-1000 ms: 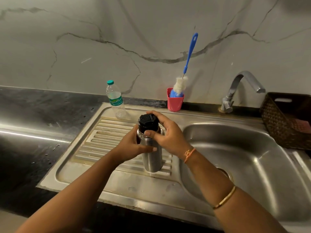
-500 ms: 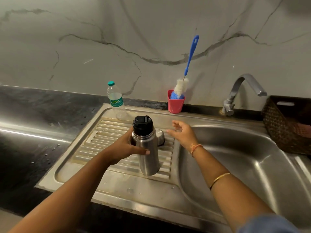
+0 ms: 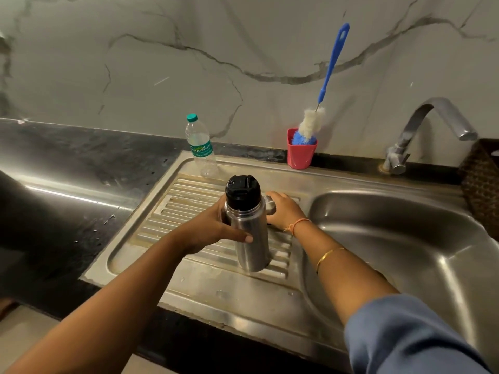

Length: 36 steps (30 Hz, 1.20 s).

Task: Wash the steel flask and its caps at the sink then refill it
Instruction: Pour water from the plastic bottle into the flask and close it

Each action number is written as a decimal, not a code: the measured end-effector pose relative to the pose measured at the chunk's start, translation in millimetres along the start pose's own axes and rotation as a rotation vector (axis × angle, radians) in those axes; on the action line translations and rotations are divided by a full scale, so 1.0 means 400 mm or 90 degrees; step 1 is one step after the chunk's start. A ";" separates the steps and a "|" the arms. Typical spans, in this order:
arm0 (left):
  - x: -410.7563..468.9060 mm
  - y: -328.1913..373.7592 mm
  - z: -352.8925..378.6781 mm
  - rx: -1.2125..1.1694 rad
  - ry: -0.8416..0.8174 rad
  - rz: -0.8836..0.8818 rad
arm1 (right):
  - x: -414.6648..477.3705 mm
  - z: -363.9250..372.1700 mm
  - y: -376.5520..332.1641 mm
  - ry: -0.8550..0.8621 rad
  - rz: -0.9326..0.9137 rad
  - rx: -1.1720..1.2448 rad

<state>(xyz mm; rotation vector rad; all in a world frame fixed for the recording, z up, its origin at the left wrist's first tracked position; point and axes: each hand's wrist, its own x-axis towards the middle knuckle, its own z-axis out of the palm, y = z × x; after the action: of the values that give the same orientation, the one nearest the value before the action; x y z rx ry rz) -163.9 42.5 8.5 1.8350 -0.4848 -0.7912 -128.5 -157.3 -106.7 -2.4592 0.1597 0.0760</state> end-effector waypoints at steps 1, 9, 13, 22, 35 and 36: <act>0.000 0.000 0.000 0.000 -0.001 -0.002 | -0.002 -0.002 0.004 0.016 -0.001 0.010; 0.005 0.004 0.000 0.004 -0.012 -0.007 | -0.095 -0.048 0.030 0.190 0.037 0.245; 0.006 0.002 -0.001 0.002 -0.019 0.006 | -0.172 -0.088 0.005 0.277 0.039 0.399; 0.010 -0.007 -0.014 -0.007 -0.058 0.058 | -0.303 -0.203 -0.141 0.283 -0.093 0.418; 0.033 -0.053 -0.029 -0.032 -0.061 0.157 | -0.317 -0.274 -0.393 0.076 -0.128 -0.098; 0.036 -0.056 -0.030 -0.034 -0.053 0.151 | -0.312 -0.270 -0.400 0.057 -0.124 -0.126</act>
<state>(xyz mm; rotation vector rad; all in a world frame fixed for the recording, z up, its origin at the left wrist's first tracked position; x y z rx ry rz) -145.8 49.6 -13.6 1.6637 -0.7149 -0.7132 -229.3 -89.5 88.5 -2.6629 -0.0527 -0.1078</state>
